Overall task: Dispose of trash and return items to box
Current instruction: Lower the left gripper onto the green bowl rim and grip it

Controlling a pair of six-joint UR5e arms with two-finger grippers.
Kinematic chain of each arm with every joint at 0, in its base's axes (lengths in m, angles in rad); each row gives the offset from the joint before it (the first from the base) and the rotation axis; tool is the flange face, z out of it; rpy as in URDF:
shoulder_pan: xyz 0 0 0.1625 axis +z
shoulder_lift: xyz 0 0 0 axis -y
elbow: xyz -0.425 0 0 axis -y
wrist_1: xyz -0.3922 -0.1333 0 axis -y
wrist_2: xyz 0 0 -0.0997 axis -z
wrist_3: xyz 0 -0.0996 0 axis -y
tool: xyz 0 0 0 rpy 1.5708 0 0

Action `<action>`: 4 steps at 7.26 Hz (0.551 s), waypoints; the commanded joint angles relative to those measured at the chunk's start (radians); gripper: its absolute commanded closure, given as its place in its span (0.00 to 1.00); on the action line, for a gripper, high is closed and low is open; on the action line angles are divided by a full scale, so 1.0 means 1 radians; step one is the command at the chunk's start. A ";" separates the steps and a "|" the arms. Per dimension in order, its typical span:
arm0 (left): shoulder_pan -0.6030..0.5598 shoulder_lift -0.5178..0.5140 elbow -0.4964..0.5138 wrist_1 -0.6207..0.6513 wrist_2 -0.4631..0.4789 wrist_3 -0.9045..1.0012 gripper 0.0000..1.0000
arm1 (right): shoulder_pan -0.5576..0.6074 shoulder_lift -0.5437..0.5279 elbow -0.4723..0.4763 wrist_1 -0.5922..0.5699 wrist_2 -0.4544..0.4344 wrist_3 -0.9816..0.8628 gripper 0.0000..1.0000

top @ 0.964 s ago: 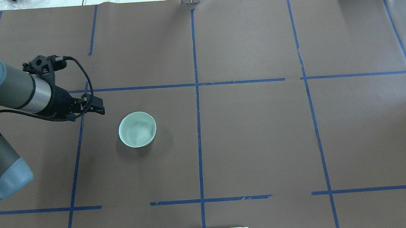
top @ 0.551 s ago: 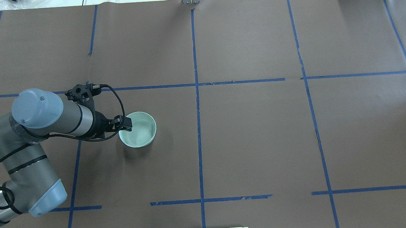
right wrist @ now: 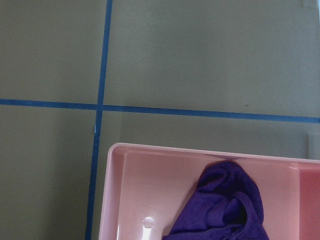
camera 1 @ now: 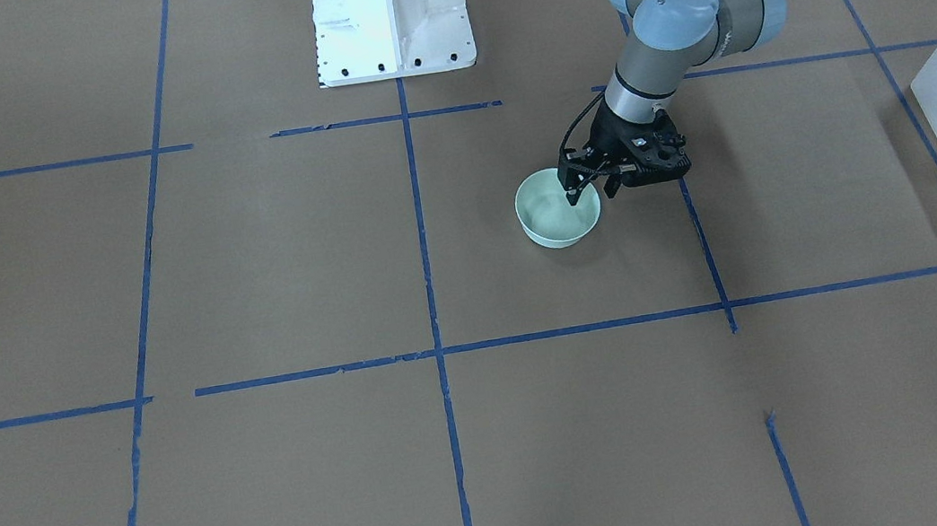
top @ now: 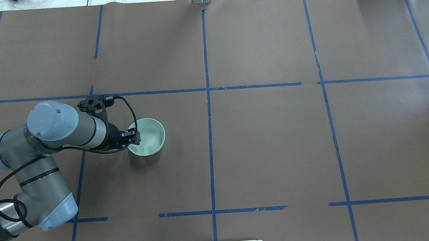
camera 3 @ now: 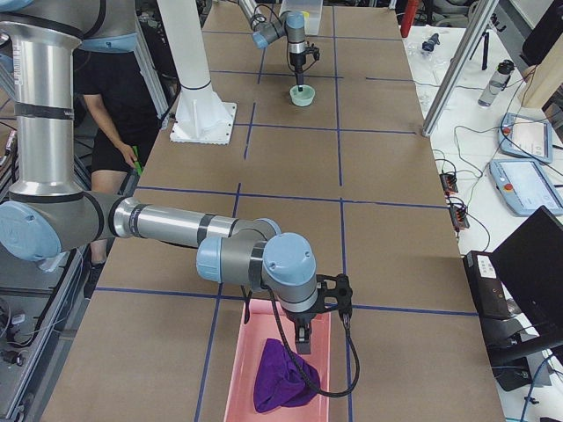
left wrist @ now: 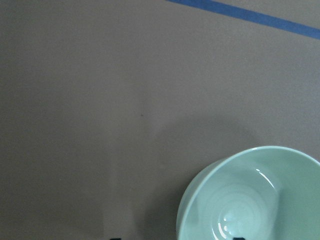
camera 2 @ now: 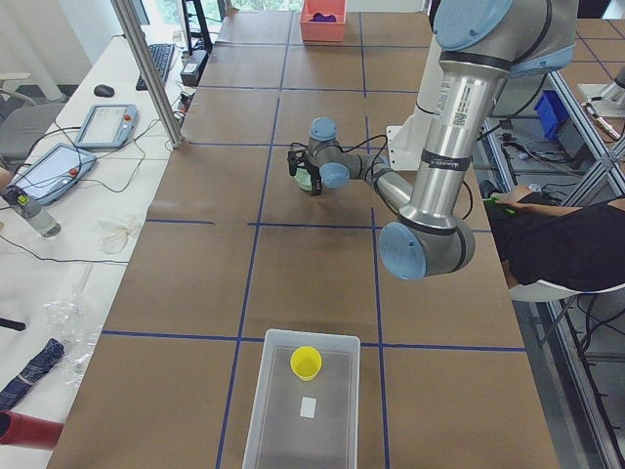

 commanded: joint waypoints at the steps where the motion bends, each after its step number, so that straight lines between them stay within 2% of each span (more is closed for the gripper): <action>1: 0.000 0.000 -0.008 0.002 -0.006 -0.002 1.00 | -0.036 -0.007 0.070 -0.029 0.002 0.048 0.00; 3: -0.012 0.018 -0.043 0.007 -0.016 0.000 1.00 | -0.047 -0.001 0.087 -0.024 0.006 0.118 0.00; 4: -0.030 0.058 -0.102 0.036 -0.067 0.009 1.00 | -0.047 -0.001 0.087 -0.020 0.006 0.108 0.00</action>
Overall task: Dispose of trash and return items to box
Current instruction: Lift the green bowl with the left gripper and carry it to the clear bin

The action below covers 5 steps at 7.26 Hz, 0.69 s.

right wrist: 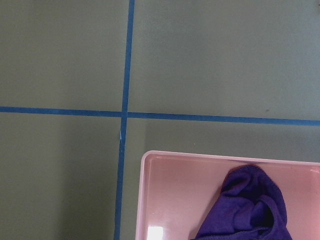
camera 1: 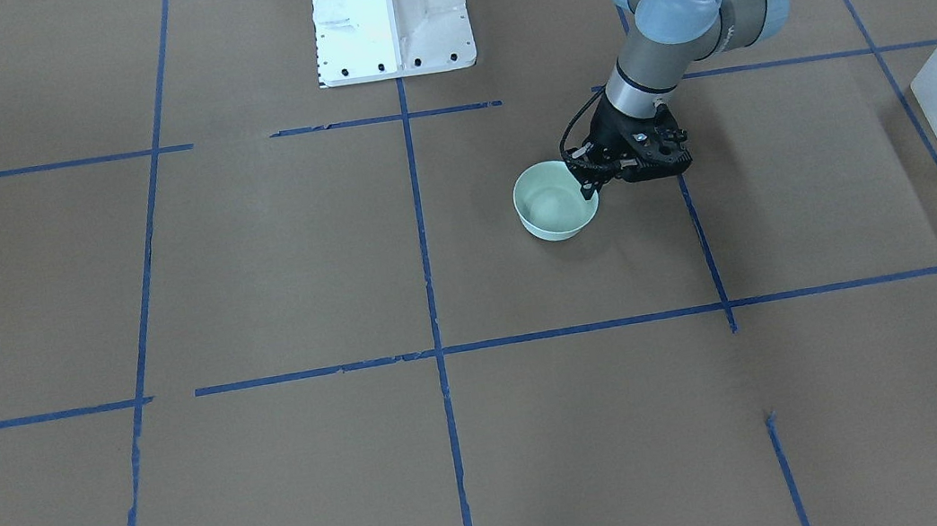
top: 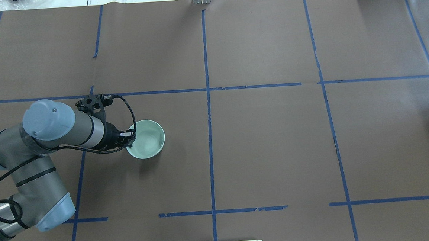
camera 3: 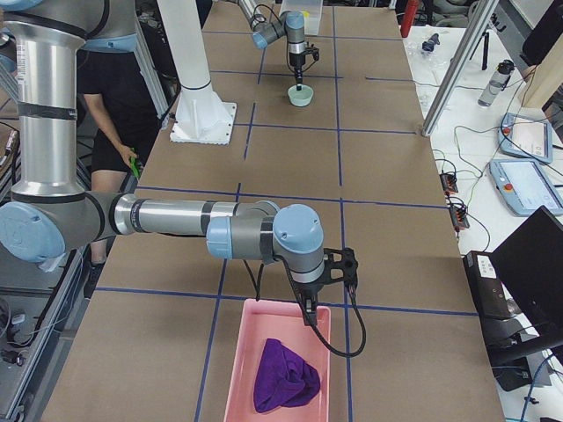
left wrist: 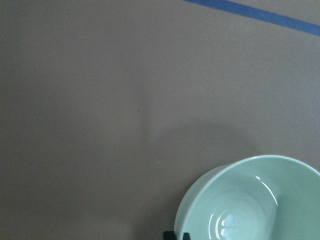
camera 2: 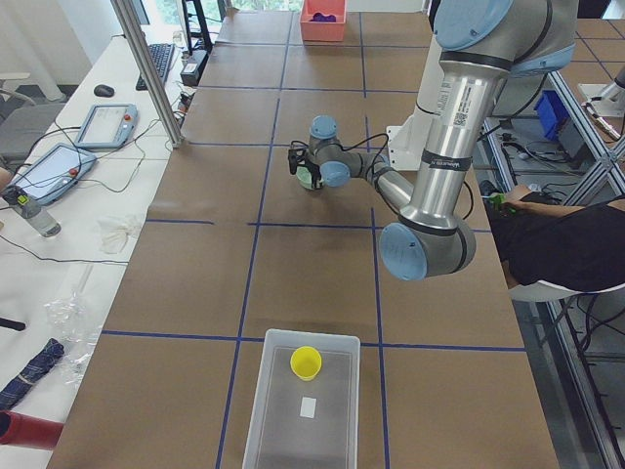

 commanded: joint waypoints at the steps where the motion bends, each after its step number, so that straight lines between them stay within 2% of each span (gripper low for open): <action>1: -0.092 0.062 -0.117 0.066 -0.106 0.015 1.00 | -0.007 0.003 0.007 0.007 0.001 0.003 0.00; 2: -0.221 0.064 -0.143 0.108 -0.125 0.079 1.00 | -0.010 0.003 0.005 0.007 0.026 0.002 0.00; 4: -0.325 0.101 -0.214 0.262 -0.152 0.286 1.00 | -0.010 0.003 0.007 0.005 0.083 0.008 0.00; 5: -0.411 0.140 -0.216 0.269 -0.158 0.381 1.00 | -0.019 0.002 0.005 0.004 0.097 0.014 0.00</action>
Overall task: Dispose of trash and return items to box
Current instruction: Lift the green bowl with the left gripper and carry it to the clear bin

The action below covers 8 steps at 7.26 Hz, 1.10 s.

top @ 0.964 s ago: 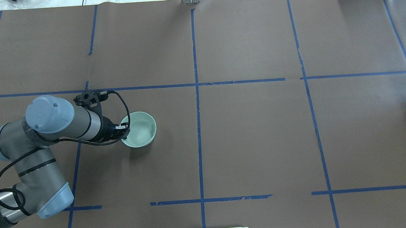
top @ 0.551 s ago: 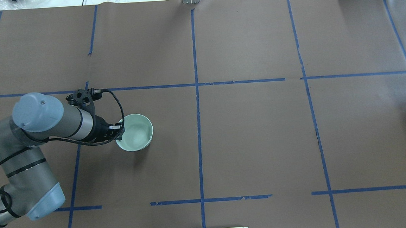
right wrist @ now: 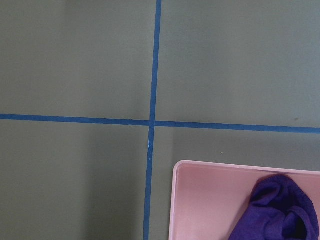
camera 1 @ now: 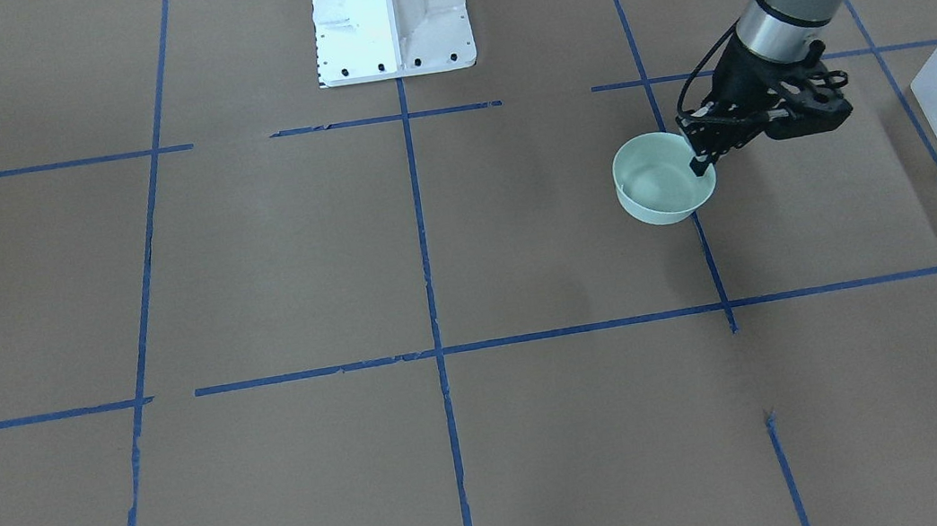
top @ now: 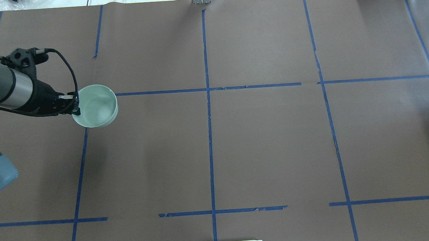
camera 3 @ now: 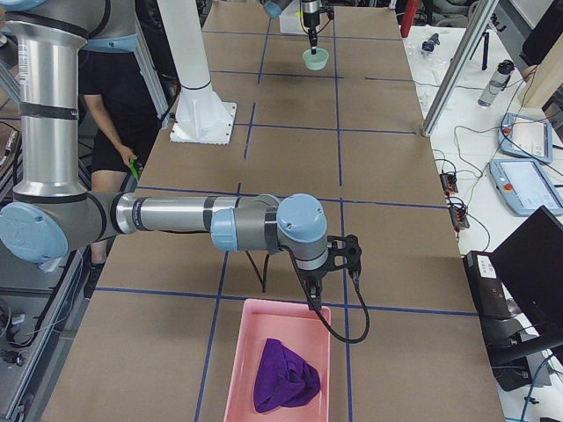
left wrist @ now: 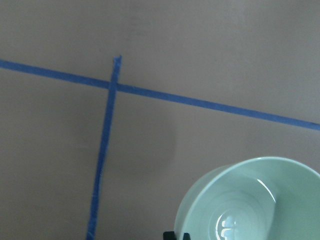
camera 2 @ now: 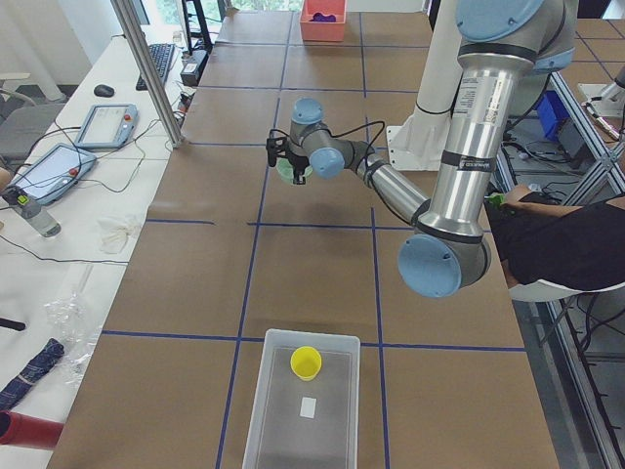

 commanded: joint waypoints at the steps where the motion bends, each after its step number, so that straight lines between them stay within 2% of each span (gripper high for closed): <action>1: -0.193 0.097 -0.014 0.044 -0.043 0.277 1.00 | -0.033 -0.012 -0.006 -0.001 0.022 0.006 0.00; 2: -0.258 0.139 0.000 0.048 -0.085 0.415 1.00 | -0.062 -0.010 -0.003 0.002 0.022 0.014 0.00; 4: -0.398 0.185 0.082 0.051 -0.128 0.650 1.00 | -0.140 0.005 0.014 0.031 0.020 0.179 0.00; 5: -0.480 0.191 0.166 0.051 -0.134 0.762 1.00 | -0.145 0.005 0.026 0.076 0.028 0.212 0.00; 7: -0.639 0.190 0.318 0.050 -0.136 0.980 1.00 | -0.161 0.007 0.048 0.077 0.033 0.253 0.00; 8: -0.671 0.191 0.370 0.048 -0.137 1.040 1.00 | -0.168 0.008 0.048 0.075 0.046 0.253 0.00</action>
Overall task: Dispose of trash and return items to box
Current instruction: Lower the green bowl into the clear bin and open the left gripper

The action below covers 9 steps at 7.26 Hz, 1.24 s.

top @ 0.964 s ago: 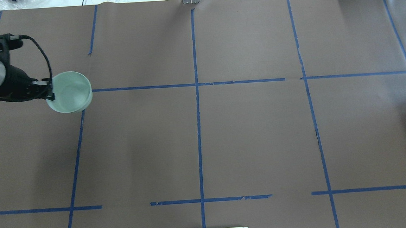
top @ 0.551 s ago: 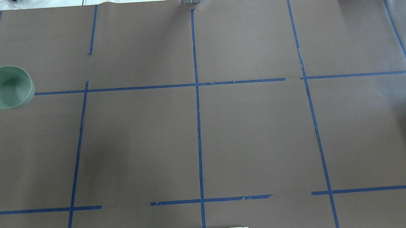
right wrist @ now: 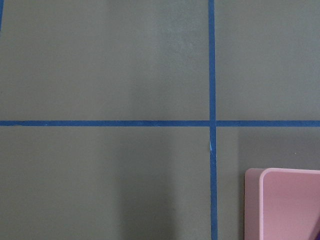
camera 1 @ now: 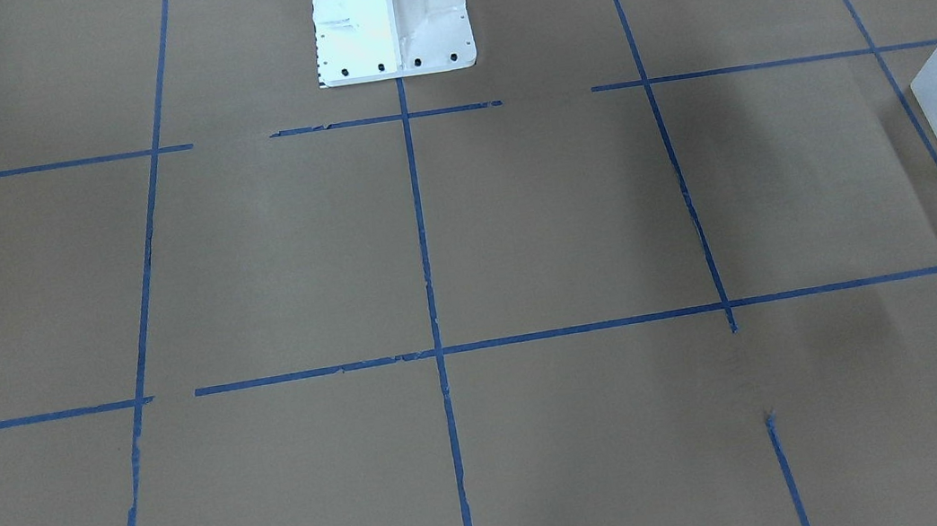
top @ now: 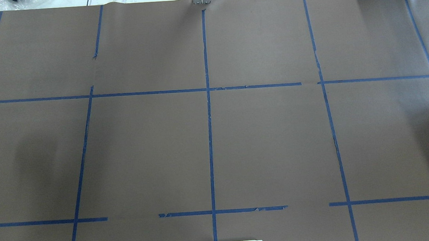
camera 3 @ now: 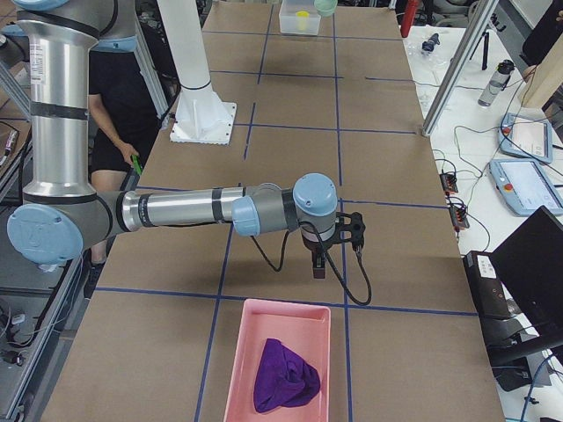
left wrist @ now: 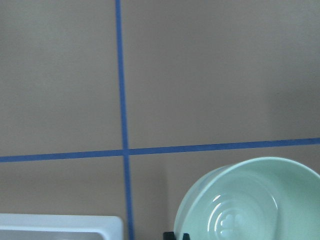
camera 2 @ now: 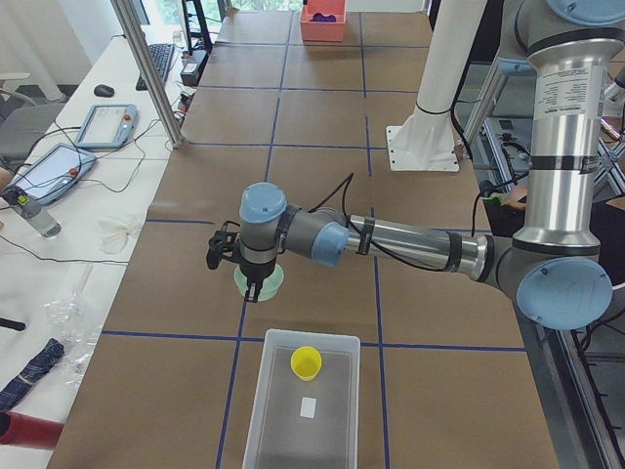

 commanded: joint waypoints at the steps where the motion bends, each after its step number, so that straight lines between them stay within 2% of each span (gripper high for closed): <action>1: -0.068 0.006 0.112 0.001 -0.002 0.130 1.00 | -0.011 0.001 0.006 0.003 0.015 0.008 0.00; 3: -0.164 -0.006 0.292 -0.011 0.006 0.324 1.00 | -0.012 0.001 0.016 0.003 0.022 0.008 0.00; 4: -0.198 0.000 0.308 -0.014 0.007 0.351 1.00 | -0.012 0.001 0.018 0.003 0.022 0.008 0.00; 5: -0.221 0.000 0.344 -0.020 0.057 0.368 1.00 | -0.012 0.001 0.016 0.003 0.020 0.008 0.00; 6: -0.226 -0.002 0.413 -0.079 0.097 0.390 1.00 | -0.012 0.001 0.018 0.003 0.020 0.008 0.00; 8: -0.224 -0.003 0.452 -0.117 0.102 0.378 1.00 | -0.012 0.000 0.018 0.003 0.020 0.008 0.00; 9: -0.224 0.006 0.447 -0.121 0.121 0.381 0.55 | -0.012 0.000 0.018 0.003 0.020 0.008 0.00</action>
